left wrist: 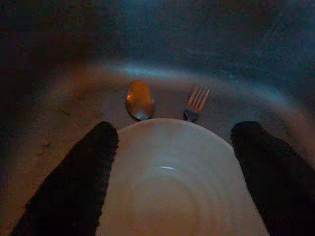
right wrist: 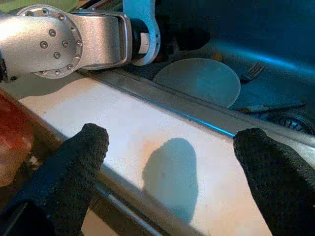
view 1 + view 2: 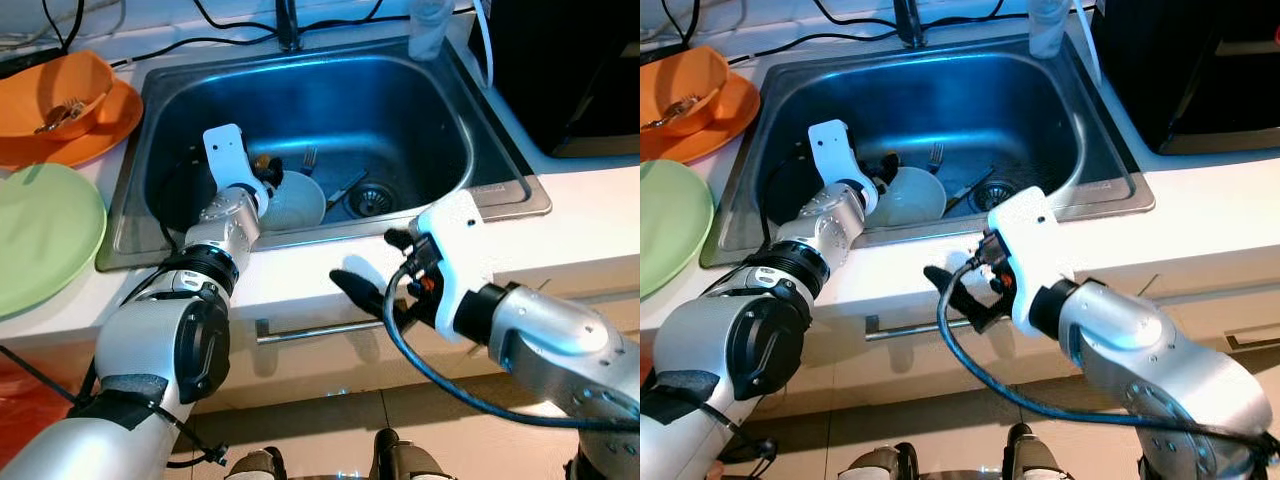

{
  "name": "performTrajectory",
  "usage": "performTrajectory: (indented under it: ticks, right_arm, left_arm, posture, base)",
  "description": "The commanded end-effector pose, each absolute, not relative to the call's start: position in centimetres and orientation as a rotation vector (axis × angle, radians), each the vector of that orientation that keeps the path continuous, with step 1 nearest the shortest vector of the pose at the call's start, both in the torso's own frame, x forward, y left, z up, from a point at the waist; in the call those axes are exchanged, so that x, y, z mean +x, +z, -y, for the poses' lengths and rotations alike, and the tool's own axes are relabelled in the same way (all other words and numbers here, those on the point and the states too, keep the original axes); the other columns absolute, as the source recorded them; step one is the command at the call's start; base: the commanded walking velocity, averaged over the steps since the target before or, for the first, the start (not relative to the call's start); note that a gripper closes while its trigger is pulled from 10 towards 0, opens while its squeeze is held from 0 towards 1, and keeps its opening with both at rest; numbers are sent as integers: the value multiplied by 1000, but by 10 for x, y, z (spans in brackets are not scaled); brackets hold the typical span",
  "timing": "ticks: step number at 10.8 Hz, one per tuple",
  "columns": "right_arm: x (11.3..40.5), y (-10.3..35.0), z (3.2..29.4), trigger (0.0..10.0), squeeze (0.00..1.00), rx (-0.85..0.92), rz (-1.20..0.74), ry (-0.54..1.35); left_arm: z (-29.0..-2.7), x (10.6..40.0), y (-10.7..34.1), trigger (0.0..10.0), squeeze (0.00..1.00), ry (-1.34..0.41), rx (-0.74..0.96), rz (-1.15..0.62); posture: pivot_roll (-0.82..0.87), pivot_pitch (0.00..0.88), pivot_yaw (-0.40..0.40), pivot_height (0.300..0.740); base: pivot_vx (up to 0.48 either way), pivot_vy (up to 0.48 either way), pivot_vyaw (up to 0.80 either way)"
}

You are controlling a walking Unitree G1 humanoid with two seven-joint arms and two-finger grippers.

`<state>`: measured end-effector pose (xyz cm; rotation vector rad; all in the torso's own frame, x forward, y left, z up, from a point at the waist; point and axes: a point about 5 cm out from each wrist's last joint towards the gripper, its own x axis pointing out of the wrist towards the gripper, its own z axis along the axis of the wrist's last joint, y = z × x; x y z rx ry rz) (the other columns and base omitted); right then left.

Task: Kitchen organization

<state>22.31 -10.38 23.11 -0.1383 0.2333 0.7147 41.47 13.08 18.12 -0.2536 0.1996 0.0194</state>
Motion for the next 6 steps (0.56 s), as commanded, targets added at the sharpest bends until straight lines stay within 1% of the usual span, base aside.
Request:
performTrajectory:
  ticks: [1, 4, 6]
  right_arm:
    - [224, 231, 101, 10000, 0, -143, -226, 733]
    - [230, 233, 99, 10000, 0, -146, -208, 742]
    - [236, 233, 96, 10000, 0, -150, -188, 754]
  left_arm:
    - [-136, 414, 179, 10000, 1000, 23, -259, -211]
    - [-138, 419, 198, 10000, 1000, 19, -253, -141]
    - [-160, 420, 211, 10000, 1000, 122, -218, -52]
  posture:
    - [-156, 163, 87, 740]
    - [-133, 131, 82, 740]
    - [-106, 103, 76, 740]
  base:
    - [0, 0, 0]
    - [0, 0, 0]
    - [0, 0, 0]
